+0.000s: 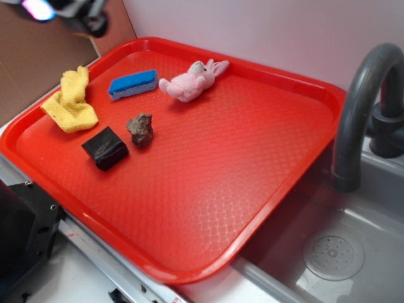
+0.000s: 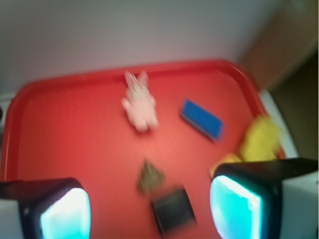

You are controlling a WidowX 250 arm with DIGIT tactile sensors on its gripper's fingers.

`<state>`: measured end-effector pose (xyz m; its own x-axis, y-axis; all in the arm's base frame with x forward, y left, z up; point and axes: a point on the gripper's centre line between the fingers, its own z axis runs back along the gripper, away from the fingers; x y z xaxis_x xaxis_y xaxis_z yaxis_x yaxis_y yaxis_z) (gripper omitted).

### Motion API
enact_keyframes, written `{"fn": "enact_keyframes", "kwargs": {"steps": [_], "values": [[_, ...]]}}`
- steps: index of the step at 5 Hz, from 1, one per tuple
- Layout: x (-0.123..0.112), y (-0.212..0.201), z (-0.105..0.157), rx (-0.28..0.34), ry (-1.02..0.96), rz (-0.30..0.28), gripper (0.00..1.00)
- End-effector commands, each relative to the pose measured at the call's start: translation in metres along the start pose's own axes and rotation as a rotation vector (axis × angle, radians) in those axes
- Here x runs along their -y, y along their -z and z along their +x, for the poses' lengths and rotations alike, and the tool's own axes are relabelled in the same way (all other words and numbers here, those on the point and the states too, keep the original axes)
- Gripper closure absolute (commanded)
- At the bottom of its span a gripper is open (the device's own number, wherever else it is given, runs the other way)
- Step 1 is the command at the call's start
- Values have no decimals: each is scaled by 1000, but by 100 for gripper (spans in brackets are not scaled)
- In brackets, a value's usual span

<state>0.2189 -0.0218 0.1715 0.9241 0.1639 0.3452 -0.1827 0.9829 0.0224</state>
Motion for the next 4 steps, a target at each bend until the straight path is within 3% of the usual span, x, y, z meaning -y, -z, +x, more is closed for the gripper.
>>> {"fn": "enact_keyframes", "kwargs": {"steps": [1, 4], "values": [[4, 56, 48, 48, 41, -22, 0], [15, 132, 60, -65, 115, 29, 0]]}}
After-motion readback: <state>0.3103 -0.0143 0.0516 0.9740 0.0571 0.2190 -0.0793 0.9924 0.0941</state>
